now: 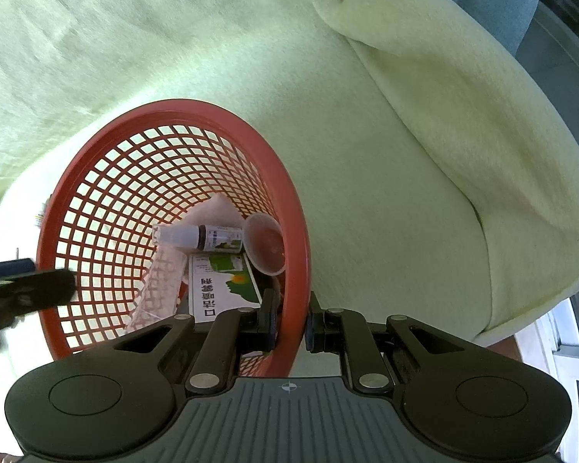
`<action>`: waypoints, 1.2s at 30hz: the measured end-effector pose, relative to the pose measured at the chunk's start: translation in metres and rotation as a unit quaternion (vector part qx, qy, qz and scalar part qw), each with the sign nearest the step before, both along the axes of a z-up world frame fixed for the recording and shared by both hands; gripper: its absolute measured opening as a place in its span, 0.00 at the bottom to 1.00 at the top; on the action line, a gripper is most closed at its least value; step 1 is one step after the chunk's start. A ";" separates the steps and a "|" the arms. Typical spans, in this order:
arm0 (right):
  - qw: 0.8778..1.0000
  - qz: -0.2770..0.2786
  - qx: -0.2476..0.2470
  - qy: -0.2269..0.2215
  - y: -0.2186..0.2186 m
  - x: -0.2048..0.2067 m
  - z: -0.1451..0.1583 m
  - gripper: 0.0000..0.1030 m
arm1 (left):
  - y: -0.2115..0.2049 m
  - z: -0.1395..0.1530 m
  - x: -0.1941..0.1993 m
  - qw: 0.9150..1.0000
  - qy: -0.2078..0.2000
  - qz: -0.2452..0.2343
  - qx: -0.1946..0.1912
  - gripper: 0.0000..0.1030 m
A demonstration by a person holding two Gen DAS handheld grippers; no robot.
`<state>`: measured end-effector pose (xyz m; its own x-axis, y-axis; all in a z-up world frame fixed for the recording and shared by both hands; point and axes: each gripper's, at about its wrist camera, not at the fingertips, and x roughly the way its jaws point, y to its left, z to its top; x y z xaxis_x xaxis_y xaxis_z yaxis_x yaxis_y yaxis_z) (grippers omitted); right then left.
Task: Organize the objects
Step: 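Move the open left tool to the white pill bottle and grasp it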
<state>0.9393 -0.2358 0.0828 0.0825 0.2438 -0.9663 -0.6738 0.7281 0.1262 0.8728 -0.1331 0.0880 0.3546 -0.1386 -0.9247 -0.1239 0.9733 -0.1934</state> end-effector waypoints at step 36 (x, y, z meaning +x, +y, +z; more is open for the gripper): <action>0.998 -0.030 -0.045 -0.012 0.009 -0.003 -0.002 0.10 | 0.247 -0.174 0.055 0.983 0.047 0.058 0.168 0.31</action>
